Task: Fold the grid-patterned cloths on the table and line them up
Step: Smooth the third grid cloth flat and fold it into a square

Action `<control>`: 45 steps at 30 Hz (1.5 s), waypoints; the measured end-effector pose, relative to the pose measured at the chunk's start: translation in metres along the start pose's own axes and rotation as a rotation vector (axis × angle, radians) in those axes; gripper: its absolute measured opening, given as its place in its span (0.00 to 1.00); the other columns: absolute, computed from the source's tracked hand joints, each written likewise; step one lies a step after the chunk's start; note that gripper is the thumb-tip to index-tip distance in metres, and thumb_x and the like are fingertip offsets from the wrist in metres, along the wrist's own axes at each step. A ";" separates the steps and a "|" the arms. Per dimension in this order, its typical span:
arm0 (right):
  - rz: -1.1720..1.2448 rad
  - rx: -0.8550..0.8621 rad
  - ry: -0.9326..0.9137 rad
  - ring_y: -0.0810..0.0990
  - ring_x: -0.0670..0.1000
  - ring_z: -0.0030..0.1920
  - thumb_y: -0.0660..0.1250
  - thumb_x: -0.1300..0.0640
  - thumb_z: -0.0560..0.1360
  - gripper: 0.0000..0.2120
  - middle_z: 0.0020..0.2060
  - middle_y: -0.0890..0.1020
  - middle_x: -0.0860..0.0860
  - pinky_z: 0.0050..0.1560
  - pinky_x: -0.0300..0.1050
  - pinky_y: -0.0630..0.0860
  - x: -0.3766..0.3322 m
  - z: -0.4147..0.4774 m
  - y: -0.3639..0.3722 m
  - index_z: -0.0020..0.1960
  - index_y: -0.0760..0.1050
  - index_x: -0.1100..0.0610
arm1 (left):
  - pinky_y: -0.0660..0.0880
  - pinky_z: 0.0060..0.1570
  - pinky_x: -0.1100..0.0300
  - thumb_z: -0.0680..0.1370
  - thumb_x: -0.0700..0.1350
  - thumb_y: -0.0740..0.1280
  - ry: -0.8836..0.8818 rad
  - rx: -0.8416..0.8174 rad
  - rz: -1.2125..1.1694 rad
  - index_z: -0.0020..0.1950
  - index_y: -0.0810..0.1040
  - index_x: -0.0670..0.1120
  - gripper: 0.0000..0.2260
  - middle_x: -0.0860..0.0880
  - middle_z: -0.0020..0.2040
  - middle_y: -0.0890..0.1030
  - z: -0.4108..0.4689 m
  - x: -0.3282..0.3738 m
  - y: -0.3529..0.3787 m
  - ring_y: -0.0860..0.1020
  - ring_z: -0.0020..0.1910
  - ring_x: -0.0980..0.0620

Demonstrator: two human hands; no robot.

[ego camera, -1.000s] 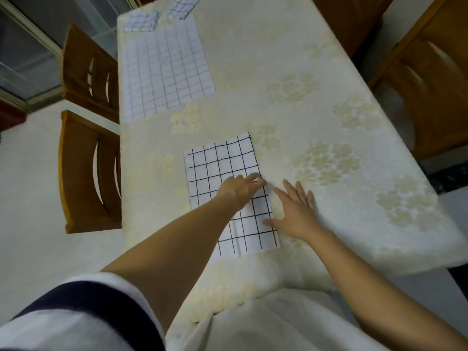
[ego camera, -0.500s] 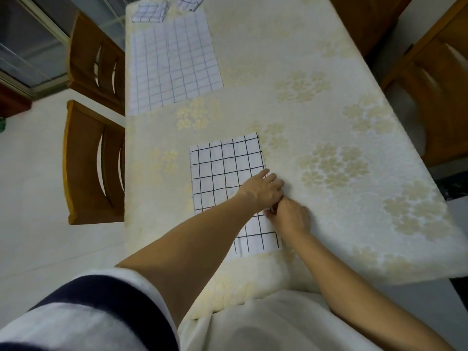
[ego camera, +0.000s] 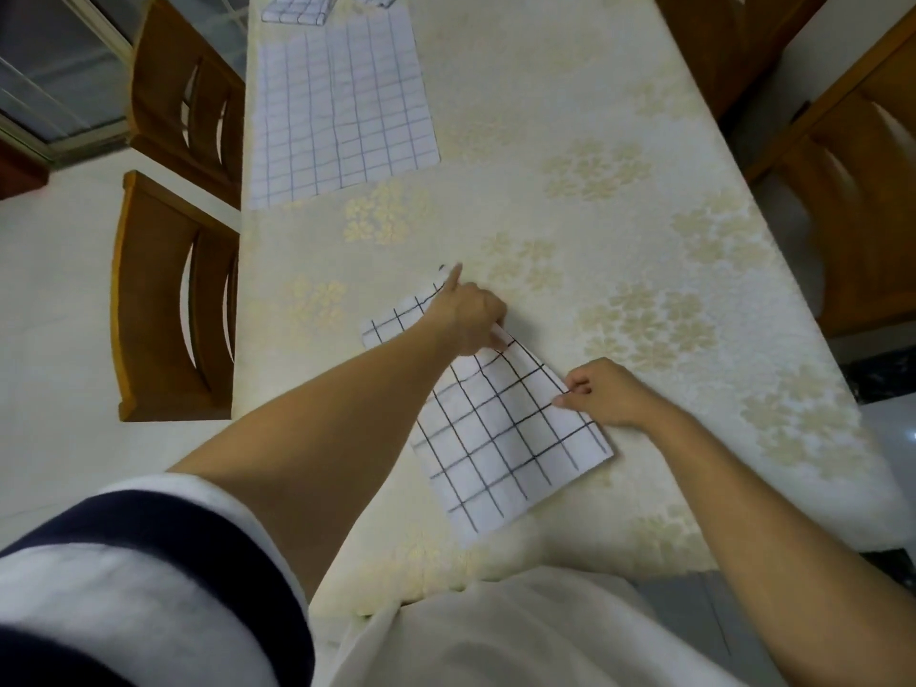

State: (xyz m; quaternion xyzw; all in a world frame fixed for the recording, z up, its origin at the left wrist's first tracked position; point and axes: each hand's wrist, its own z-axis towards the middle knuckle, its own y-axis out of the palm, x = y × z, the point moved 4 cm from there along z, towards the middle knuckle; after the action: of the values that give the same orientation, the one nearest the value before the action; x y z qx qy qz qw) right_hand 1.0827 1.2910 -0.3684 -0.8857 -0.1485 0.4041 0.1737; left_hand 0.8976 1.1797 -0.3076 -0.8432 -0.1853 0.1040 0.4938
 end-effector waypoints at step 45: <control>-0.732 0.406 -0.440 0.48 0.57 0.80 0.58 0.51 0.82 0.29 0.80 0.57 0.54 0.79 0.56 0.46 -0.070 0.062 0.058 0.80 0.55 0.58 | 0.42 0.80 0.43 0.73 0.70 0.67 -0.253 -0.012 -0.454 0.82 0.36 0.45 0.55 0.48 0.82 0.35 -0.041 0.026 0.109 0.36 0.81 0.43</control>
State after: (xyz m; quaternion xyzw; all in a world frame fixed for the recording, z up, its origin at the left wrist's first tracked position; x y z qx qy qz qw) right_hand 0.9984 1.2222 -0.3848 -0.6164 -0.4023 0.5153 0.4389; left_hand 0.9588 1.1097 -0.3823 -0.7632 -0.4306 0.0942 0.4724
